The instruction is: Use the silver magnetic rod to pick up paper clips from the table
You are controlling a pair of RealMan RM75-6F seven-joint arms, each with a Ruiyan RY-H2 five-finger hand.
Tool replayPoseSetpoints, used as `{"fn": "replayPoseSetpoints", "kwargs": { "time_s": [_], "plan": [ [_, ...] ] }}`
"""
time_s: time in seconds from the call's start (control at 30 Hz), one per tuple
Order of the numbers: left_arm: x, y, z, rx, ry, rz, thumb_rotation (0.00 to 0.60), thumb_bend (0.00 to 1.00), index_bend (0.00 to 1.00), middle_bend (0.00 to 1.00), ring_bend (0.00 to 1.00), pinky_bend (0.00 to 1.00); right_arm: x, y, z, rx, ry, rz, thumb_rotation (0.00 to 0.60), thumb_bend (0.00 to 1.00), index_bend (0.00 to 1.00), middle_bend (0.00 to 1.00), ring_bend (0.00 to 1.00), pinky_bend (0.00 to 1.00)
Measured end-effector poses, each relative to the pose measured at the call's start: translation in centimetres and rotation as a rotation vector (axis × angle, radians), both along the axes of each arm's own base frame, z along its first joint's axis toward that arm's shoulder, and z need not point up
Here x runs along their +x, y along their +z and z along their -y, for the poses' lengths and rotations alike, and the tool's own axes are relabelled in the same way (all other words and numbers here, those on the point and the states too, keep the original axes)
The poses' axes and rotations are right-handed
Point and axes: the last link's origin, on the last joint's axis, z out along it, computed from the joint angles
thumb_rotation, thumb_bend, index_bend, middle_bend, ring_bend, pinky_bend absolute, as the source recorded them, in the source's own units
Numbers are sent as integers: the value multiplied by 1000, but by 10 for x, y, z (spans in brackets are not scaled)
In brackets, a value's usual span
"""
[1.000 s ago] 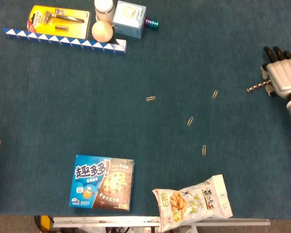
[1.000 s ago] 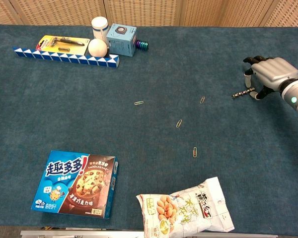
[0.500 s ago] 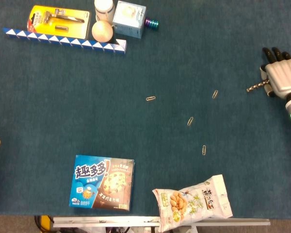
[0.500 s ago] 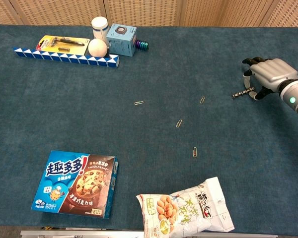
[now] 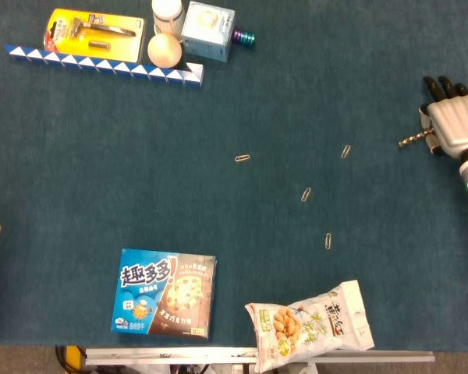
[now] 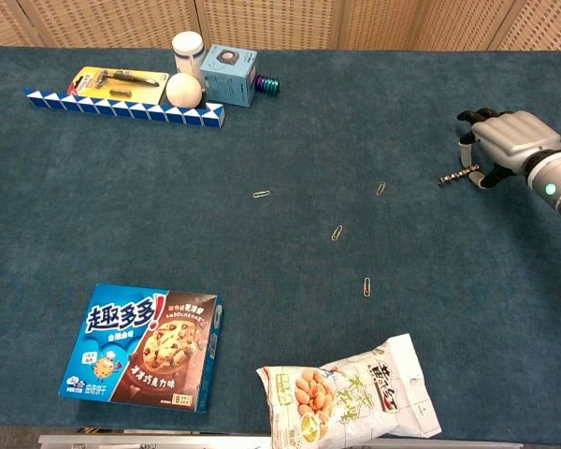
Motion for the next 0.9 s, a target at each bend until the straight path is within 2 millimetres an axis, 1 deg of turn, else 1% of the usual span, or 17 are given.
{"fn": "replayPoseSetpoints", "kwargs": {
  "time_s": [0.5,0.9],
  "plan": [
    [0,0,0,-1,3,0,600,30,516,420,312,462,5,3,-3,-7,21,23,600,352,623,87,0,161],
    [0,-1,-1,-2,4,-5,600,30,516,420,312,462,22,19,-15,-20,75,66,600,362,623,90,0,161]
  ]
}}
